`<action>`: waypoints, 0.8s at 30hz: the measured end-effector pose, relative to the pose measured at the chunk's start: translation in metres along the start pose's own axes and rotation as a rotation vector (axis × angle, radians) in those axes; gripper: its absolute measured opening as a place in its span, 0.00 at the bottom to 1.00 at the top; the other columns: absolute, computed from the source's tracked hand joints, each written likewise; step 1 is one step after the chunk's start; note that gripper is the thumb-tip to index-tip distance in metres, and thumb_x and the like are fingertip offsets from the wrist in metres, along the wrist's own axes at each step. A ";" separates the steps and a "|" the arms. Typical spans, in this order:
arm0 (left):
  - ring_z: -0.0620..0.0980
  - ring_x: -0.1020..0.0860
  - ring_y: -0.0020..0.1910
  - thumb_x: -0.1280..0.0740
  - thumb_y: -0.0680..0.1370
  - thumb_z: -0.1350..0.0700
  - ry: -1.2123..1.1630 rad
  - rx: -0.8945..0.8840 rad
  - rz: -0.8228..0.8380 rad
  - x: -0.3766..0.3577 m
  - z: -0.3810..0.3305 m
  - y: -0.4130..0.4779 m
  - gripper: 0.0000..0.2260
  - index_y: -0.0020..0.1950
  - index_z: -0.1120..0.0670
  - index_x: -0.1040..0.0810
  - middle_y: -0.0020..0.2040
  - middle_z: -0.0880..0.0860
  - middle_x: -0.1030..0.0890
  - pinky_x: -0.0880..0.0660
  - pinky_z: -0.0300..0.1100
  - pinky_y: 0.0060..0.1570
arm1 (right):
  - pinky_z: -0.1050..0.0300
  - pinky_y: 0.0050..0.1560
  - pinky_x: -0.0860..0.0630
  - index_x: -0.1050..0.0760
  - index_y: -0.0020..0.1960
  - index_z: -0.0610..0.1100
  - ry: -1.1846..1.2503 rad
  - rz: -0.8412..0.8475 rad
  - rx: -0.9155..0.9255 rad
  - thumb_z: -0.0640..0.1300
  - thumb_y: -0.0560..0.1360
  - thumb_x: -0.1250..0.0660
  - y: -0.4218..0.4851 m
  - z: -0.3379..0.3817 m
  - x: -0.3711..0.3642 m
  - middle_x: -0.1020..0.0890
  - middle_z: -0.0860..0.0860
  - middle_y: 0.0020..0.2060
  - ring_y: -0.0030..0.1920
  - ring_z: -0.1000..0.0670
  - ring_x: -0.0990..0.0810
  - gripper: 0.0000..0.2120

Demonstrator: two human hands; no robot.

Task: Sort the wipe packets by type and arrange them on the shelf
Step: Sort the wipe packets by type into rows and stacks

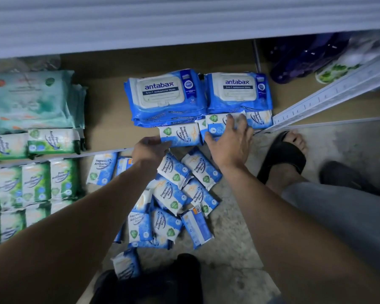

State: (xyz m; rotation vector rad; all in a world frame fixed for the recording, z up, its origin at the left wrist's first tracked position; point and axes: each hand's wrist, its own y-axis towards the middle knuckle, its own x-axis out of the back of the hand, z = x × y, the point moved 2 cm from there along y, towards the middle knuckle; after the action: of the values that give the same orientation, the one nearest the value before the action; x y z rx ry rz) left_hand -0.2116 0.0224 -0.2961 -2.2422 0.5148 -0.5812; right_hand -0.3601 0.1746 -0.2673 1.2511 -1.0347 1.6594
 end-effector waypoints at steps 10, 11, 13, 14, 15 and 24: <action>0.52 0.17 0.44 0.23 0.72 0.63 -0.117 0.071 0.032 -0.003 -0.001 -0.002 0.12 0.54 0.59 0.19 0.47 0.58 0.15 0.18 0.46 0.53 | 0.44 0.74 0.37 0.41 0.80 0.43 0.053 0.062 -0.002 0.51 0.79 0.37 0.023 -0.033 0.010 0.45 0.40 0.80 0.79 0.35 0.50 0.32; 0.53 0.17 0.44 0.23 0.72 0.62 -0.104 0.080 0.027 -0.004 0.000 -0.001 0.13 0.55 0.59 0.19 0.48 0.58 0.15 0.18 0.47 0.54 | 0.45 0.74 0.36 0.42 0.80 0.43 0.050 0.069 0.003 0.50 0.80 0.38 0.025 -0.036 0.012 0.46 0.41 0.80 0.79 0.35 0.51 0.32; 0.52 0.17 0.40 0.22 0.72 0.60 -0.091 0.107 0.022 -0.005 -0.001 0.001 0.13 0.55 0.59 0.18 0.47 0.58 0.15 0.18 0.47 0.54 | 0.45 0.73 0.36 0.43 0.80 0.43 0.047 0.081 -0.024 0.49 0.80 0.39 0.029 -0.040 0.016 0.47 0.41 0.80 0.79 0.35 0.52 0.31; 0.52 0.17 0.39 0.23 0.73 0.59 -0.098 0.128 0.027 -0.006 -0.002 0.001 0.13 0.56 0.59 0.18 0.45 0.56 0.15 0.18 0.46 0.54 | 0.45 0.74 0.37 0.43 0.80 0.42 0.052 0.086 -0.052 0.49 0.81 0.39 0.032 -0.042 0.018 0.48 0.40 0.80 0.79 0.35 0.51 0.31; 0.51 0.16 0.39 0.23 0.74 0.59 -0.113 0.143 0.031 -0.007 -0.002 0.002 0.13 0.56 0.59 0.19 0.44 0.55 0.15 0.18 0.46 0.54 | 0.45 0.74 0.37 0.43 0.80 0.41 0.063 0.089 -0.081 0.48 0.81 0.39 0.035 -0.042 0.020 0.48 0.39 0.80 0.79 0.35 0.50 0.30; 0.41 0.16 0.34 0.32 0.78 0.67 -0.202 0.182 0.122 -0.009 -0.005 0.004 0.08 0.57 0.62 0.21 0.53 0.54 0.17 0.20 0.33 0.39 | 0.41 0.68 0.33 0.23 0.66 0.45 0.034 -0.188 0.142 0.46 0.74 0.29 0.055 -0.023 0.031 0.25 0.45 0.68 0.65 0.38 0.27 0.21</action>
State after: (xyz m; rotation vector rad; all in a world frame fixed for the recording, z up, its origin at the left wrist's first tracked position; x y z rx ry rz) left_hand -0.2228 0.0215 -0.2985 -2.0528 0.4720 -0.3210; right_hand -0.4247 0.1805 -0.2491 1.3635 -0.7645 1.6240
